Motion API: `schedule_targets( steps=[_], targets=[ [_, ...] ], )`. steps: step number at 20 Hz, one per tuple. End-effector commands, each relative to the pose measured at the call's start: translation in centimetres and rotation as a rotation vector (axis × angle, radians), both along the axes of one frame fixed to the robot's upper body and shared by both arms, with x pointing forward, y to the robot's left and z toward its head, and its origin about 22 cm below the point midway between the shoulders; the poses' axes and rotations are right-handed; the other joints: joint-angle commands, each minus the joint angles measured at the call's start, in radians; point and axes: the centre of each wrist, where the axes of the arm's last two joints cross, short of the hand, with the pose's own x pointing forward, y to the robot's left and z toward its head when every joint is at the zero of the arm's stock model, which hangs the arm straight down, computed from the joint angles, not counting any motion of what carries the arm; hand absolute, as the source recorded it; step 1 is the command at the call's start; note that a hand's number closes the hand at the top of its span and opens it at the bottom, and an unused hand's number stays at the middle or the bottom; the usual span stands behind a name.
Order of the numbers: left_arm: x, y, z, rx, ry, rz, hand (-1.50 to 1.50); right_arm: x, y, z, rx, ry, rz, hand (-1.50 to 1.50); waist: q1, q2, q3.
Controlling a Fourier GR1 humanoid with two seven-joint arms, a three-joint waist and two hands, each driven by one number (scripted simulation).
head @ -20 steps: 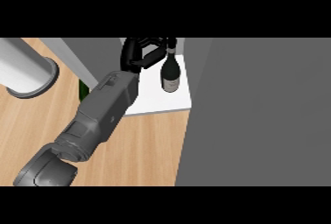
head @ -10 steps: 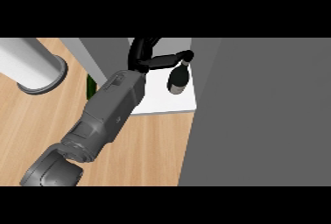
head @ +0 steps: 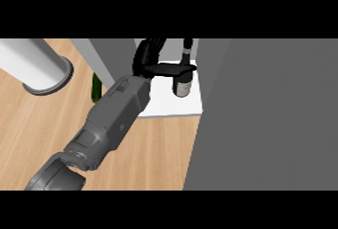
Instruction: Pick up the wine, place it into the cabinet and close the cabinet
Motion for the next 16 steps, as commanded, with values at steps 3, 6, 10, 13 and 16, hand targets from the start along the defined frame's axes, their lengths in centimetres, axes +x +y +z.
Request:
schedule_targets(
  steps=[3, 6, 10, 13, 16],
  targets=[
    [-1.5, 0.2, -1.8, -0.070, -0.003, -0.085, -1.50, -2.3, -0.8, 4.8, 0.069, 0.002, 0.030, -1.50, 0.019, -0.004, 0.000],
    [-2.0, 0.0, -1.7, -0.099, 0.033, -0.119, -1.50, -2.9, -0.7, 4.3, 0.090, 0.005, 0.003, -1.50, 0.030, -0.015, 0.001],
    [-4.5, 0.0, -4.0, -0.118, 0.027, -0.139, -1.50, -2.7, 0.0, 3.8, 0.108, 0.011, -0.001, -1.50, 0.039, -0.017, -0.001],
    [-6.5, 0.8, -5.9, -0.141, 0.055, -0.136, -1.50, -2.1, -0.6, 3.2, 0.082, 0.005, -0.027, -1.50, 0.062, -0.015, 0.001],
    [-7.9, 1.2, -6.4, -0.162, 0.069, -0.151, -1.50, -3.2, -0.7, 4.5, 0.090, -0.008, -0.022, -1.50, 0.060, -0.019, 0.001]
  ],
)
